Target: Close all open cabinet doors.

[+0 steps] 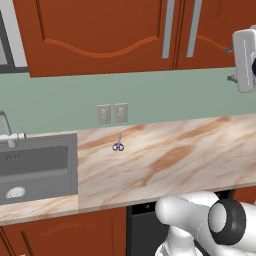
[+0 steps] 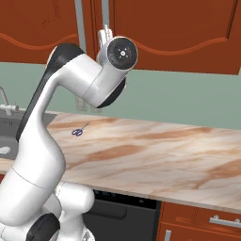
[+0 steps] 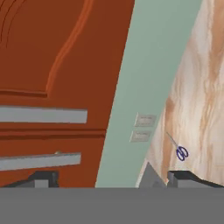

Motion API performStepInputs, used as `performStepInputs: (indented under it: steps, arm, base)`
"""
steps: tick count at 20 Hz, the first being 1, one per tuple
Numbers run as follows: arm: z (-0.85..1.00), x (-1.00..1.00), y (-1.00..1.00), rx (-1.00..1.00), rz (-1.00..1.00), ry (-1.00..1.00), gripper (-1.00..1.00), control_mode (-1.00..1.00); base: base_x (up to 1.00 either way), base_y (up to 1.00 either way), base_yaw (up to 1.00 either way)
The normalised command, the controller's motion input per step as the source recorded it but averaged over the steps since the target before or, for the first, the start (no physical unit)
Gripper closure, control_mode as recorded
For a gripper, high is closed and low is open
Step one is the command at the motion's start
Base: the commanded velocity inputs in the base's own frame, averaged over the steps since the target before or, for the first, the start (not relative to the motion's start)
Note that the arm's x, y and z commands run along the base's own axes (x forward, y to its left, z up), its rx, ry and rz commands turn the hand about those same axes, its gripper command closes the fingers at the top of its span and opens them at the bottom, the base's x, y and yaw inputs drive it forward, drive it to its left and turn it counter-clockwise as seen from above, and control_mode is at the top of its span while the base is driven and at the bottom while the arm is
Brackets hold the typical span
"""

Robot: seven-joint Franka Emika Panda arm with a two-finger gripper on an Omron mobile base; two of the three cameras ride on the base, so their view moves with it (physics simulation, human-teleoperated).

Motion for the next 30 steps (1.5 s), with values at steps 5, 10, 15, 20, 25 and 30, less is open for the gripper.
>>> performStepInputs:
  steps: [5,10,15,20,25,30]
  arm:
    - [-0.25,-0.49,0.24,-0.26,0.33,-0.06,-1.00,-1.00]
    - [-0.43,-0.33,0.30,-0.40,0.28,-0.14,-1.00,-1.00]
    - [-0.44,-0.06,0.34,-0.52,0.18,0.05,-1.00,-1.00]
    - [-0.46,-0.04,0.34,-0.48,0.15,0.01,-1.00,-1.00]
    - [-0.46,-0.06,0.32,-0.33,0.08,0.00,-1.00,-1.00]
    - [-0.41,0.00,0.18,-0.13,0.00,-0.05,-1.00,-1.00]
  base:
    - [0.00,0.00,0.00]
    - [0.00,0.00,0.00]
    - [0.00,0.00,0.00]
    - [0.00,0.00,0.00]
    - [0.00,0.00,0.00]
    - [0.00,0.00,0.00]
